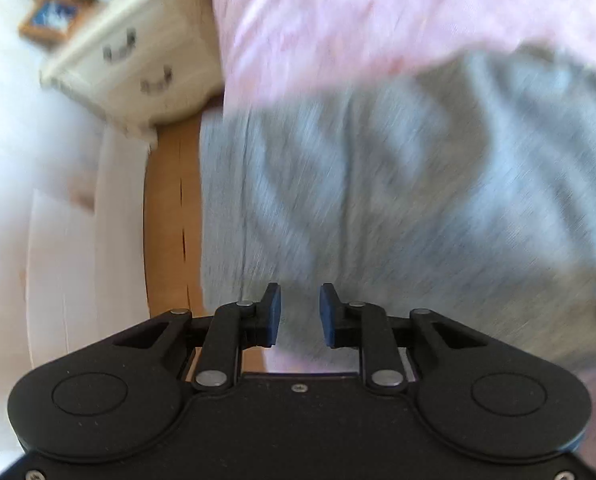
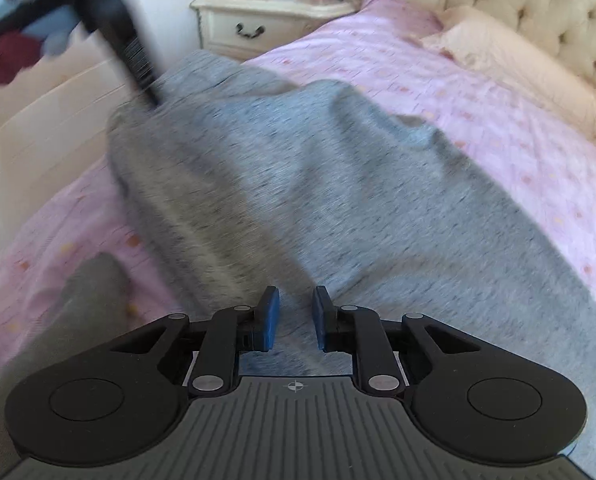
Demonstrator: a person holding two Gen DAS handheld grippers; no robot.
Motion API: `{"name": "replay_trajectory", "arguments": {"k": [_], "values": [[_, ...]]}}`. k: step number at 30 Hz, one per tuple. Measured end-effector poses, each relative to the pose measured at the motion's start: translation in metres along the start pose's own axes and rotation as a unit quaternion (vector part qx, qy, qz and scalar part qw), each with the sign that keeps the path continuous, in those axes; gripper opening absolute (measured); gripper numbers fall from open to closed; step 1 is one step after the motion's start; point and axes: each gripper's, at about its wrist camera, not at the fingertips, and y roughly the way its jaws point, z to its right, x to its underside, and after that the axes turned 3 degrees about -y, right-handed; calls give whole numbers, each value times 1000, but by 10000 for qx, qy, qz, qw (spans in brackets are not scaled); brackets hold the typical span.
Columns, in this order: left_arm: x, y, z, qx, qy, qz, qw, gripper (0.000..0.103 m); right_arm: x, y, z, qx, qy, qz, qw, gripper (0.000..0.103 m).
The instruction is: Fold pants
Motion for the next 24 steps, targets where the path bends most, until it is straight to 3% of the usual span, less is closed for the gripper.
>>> {"name": "replay_trajectory", "arguments": {"k": [3,8,13,19,24], "values": [[-12,-25,21,267,63,519,9983,31,-3,-4,8,-351,356,-123,9987,20],[-33,-20,43,1061,-246,529,9926,37,-7,-9,36,-906,1004,-266,9905,19],[-16,18,54,863,-172,76,9961,37,-25,-29,79,-722,1452,318,9863,19],[17,15,60,814,336,539,9947,34,-66,-9,135,2,1434,1056,9840,19],[12,17,63,822,258,476,9951,31,-83,34,166,-371,1331,1018,9852,19]]}}
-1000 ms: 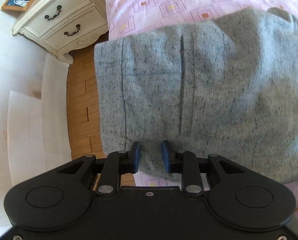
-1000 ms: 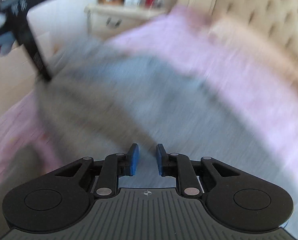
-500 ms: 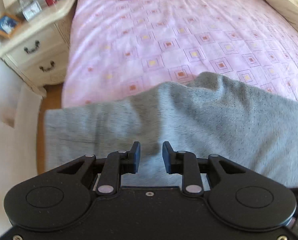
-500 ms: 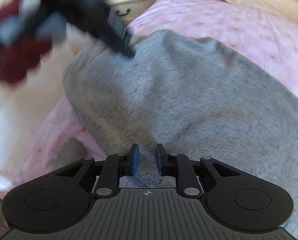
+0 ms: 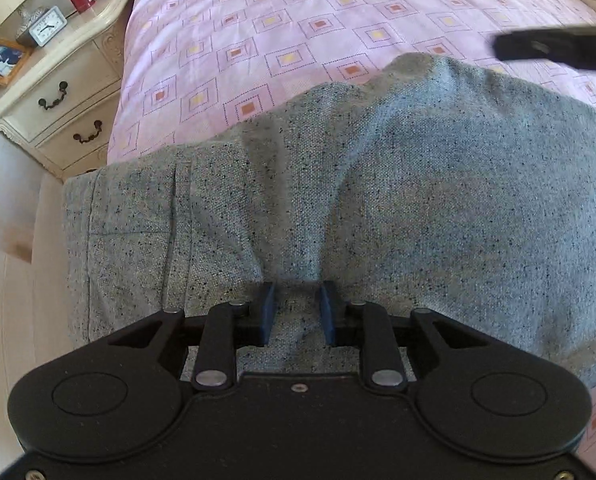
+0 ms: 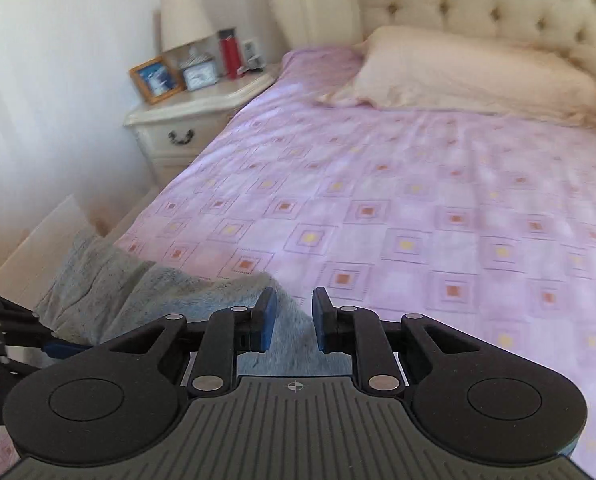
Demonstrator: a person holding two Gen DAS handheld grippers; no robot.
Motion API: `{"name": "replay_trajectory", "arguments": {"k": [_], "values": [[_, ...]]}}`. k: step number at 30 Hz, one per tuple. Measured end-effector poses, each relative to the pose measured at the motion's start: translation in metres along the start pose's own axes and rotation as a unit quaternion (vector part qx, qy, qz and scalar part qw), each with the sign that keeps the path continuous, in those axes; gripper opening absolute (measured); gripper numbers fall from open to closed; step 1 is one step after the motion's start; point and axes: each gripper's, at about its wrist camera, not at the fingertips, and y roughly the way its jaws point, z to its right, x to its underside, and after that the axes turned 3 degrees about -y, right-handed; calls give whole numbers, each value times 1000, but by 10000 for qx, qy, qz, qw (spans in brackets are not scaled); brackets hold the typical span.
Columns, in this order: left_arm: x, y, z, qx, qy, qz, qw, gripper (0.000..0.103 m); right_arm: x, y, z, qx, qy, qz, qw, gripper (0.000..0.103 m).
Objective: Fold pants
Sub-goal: 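Grasp the trouser fabric with the right gripper beside the left tool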
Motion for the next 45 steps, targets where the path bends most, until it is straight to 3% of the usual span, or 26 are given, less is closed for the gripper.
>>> {"name": "replay_trajectory", "arguments": {"k": [7,10,11,15,16,18,20,24,28,29,30,35,39,42,45], "values": [[-1,1,-2,48,10,39,10000,29,10,24,15,-782,201,-380,9960,20],[-2,2,-2,70,-4,39,10000,29,18,16,20,-1183,404,-115,9921,0],[-2,2,-3,85,-8,38,10000,29,21,11,18,-1270,372,-67,9912,0],[-3,3,-4,83,-12,13,10000,29,21,-9,-3,-1025,-277,130,9943,0],[-3,3,-4,71,-13,4,10000,29,18,-12,-1,-852,-222,309,9956,1],[-3,3,-3,37,-10,2,10000,29,8,-7,11,-549,29,502,9972,12],[-2,3,-1,-3,20,26,10000,29,-1,3,23,-542,336,420,9971,29],[0,2,4,-99,82,55,9999,29,-7,30,36,-994,753,-37,9922,30],[-3,2,2,-41,4,-6,10000,29,-1,44,29,-1317,709,-530,9873,30],[-3,2,0,-14,-19,-11,10000,29,1,39,25,-1373,576,-549,9873,12],[-3,2,0,2,-14,-7,10000,29,3,30,18,-1358,367,-405,9892,4],[-3,2,-2,34,-1,5,10000,29,23,-16,-42,-1084,-834,-83,9906,5],[-6,-1,-8,146,-80,-40,9999,30,47,-33,-90,-484,-1814,8,9822,4],[-13,-8,-20,364,-427,-70,9984,31,67,-36,-118,146,-2519,269,9673,5],[-25,-23,-29,313,-646,205,9972,31,87,-30,-137,519,-3239,371,9439,5]]}}
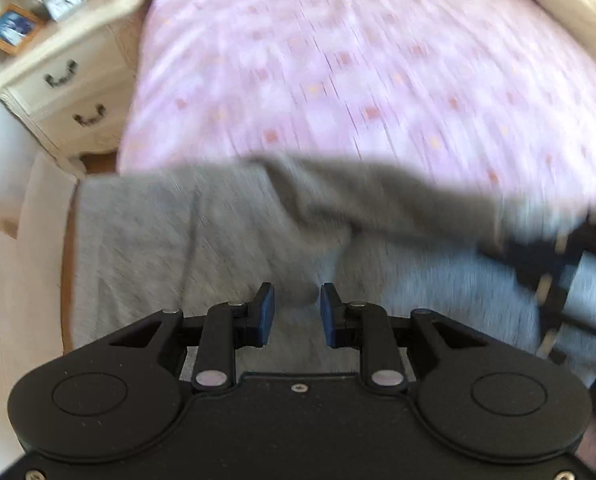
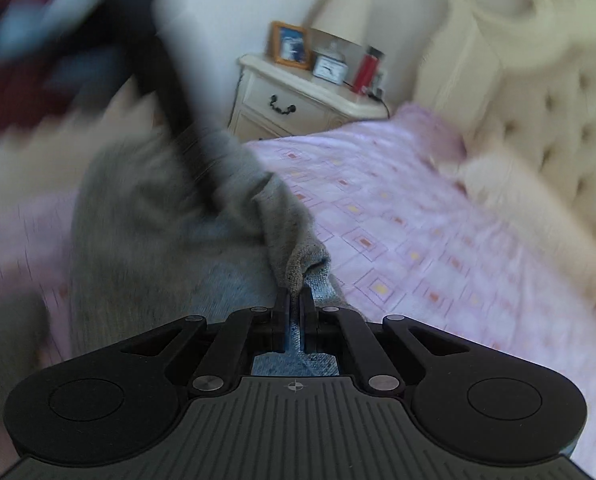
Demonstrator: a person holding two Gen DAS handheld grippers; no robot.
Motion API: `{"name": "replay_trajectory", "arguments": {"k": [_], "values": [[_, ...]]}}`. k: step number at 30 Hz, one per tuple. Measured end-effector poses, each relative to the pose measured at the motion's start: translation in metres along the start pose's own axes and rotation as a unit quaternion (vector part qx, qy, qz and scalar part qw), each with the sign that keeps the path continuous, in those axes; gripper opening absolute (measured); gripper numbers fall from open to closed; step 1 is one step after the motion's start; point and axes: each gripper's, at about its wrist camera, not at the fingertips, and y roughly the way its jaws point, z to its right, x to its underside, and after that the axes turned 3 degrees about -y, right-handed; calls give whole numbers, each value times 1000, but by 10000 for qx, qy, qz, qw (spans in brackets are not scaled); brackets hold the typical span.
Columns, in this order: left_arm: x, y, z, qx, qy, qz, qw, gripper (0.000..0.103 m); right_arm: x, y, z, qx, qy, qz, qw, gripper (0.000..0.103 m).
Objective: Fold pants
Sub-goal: 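Grasp the trouser fabric with the right gripper beside the left tool, then drag the held fabric with the right gripper across the trousers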
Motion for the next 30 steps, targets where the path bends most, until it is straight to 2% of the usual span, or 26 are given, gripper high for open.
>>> {"name": "replay_trajectory", "arguments": {"k": [3,5,10,15,20,26,30], "values": [[-12,-19,6,35,233,467,9986,31,4,6,-9,94,-243,-26,9997,5],[-19,-26,14,177,388,599,9973,37,3,9,-8,71,-210,-20,9998,5],[-27,-15,35,590,717,261,9953,38,4,11,-4,84,-191,-25,9998,6],[-22,-15,67,762,1597,329,9837,39,10,12,-15,106,-714,-53,9974,6],[-22,-10,85,810,2096,126,9743,41,10,11,-16,119,-928,-118,9955,6],[-18,-11,101,642,2618,136,9629,42,18,9,-2,314,-1027,-575,9925,6],[-15,-7,108,498,2862,53,9569,42,19,12,10,352,-794,-703,9937,6]]}}
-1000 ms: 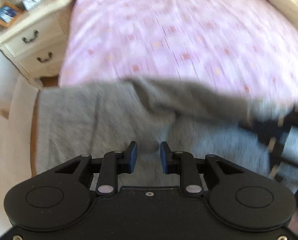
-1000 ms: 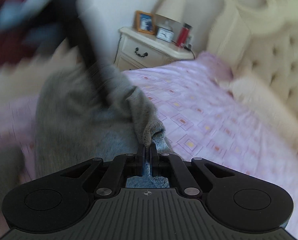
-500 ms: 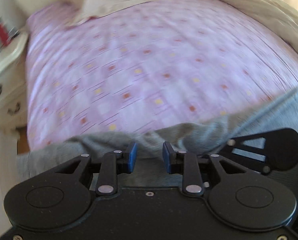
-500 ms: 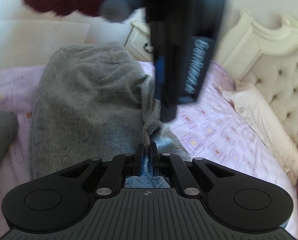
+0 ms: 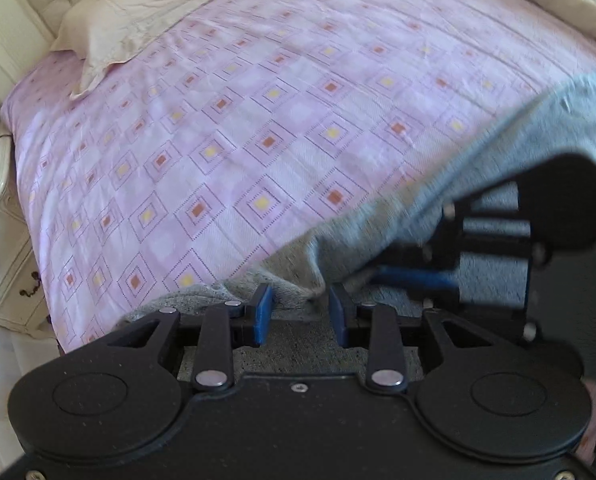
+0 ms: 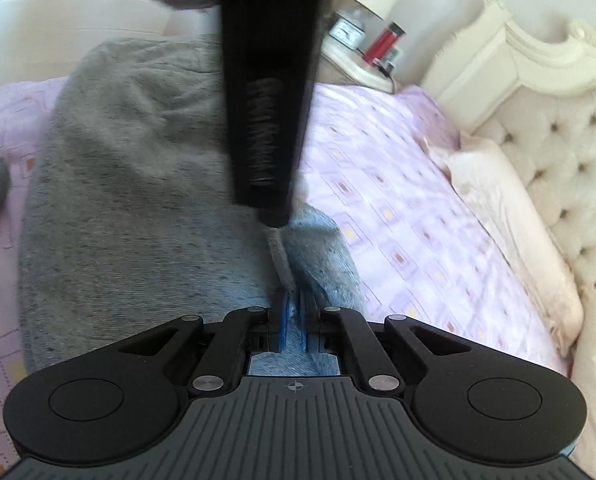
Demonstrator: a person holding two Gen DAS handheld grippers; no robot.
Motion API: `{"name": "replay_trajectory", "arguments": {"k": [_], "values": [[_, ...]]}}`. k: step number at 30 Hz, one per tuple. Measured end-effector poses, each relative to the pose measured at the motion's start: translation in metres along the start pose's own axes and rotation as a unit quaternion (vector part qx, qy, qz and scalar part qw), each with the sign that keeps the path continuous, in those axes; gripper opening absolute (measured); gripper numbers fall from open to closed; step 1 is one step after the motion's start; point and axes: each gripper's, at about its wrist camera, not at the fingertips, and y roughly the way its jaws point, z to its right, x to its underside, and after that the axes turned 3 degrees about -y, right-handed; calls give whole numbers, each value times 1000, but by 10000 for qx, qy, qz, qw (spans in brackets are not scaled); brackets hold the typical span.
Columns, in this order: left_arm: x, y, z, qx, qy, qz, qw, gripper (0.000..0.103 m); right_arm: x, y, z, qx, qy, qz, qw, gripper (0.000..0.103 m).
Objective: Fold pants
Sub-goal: 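Drag the held fabric with the right gripper across the trousers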
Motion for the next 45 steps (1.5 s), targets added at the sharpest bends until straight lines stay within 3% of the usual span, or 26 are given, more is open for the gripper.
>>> {"name": "replay_trajectory", "arguments": {"k": [4,11,20,34,39,45], "values": [[-4,8,2,-312,-21,-150,9994,43,-1,2,3,-48,73,-16,10000,6],[-16,15,-13,-303,-795,-240,9961,44,0,7,4,-116,107,-46,9999,6],[-35,34,-37,-359,-1629,-512,9847,45,2,8,7,-123,146,-72,9998,6],[-82,37,-46,-418,-1481,-398,9873,48,2,10,12,-169,204,-91,9996,6],[-89,55,-41,-480,-1212,-754,9886,49,2,11,12,-168,205,-91,9996,6],[-76,71,-28,-348,-800,-1391,9864,49,2,13,12,-177,218,-110,9995,6]]}}
